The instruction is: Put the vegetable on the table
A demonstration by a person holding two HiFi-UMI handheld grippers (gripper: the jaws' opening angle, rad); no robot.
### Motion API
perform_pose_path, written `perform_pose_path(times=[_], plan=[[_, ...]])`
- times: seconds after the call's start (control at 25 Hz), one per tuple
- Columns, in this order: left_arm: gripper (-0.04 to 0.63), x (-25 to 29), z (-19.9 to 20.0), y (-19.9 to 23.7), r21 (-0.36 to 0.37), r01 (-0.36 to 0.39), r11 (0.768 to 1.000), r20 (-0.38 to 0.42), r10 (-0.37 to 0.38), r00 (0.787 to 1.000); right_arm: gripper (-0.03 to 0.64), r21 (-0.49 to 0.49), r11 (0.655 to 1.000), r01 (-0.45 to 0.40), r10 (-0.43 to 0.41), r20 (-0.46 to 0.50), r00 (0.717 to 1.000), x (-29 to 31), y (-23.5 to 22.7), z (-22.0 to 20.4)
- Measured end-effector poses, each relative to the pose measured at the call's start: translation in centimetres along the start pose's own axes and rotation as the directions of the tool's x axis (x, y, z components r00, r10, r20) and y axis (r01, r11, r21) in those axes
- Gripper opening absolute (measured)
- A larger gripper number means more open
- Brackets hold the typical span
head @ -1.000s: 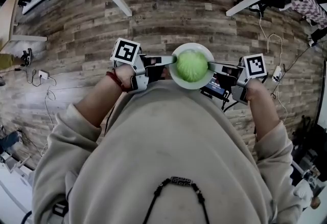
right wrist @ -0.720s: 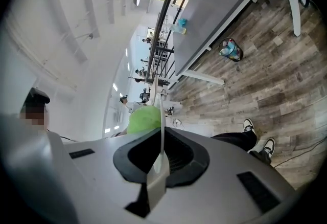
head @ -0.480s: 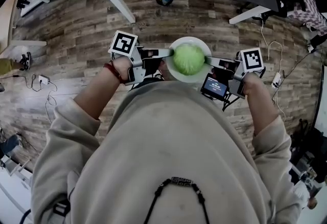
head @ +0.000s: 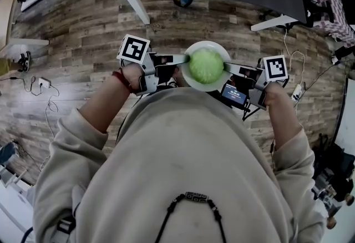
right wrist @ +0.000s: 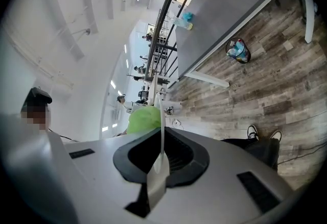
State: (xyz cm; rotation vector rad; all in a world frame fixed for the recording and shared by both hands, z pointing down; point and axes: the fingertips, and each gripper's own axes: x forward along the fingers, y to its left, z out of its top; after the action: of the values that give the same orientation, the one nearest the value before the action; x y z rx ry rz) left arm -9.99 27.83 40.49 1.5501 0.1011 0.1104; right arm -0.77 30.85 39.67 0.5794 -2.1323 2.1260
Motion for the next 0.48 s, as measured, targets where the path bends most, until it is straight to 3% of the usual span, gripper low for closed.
perform_pose_path(times=[0.48], plan=[[0.021,-1.1,3.3,0.4,-0.002,-0.027,1.0,0.075,0.027,0.997,0.026,-0.026,0.999,-0.022,0.02,-0.054,0.998,1.4,-0.3,3.9]])
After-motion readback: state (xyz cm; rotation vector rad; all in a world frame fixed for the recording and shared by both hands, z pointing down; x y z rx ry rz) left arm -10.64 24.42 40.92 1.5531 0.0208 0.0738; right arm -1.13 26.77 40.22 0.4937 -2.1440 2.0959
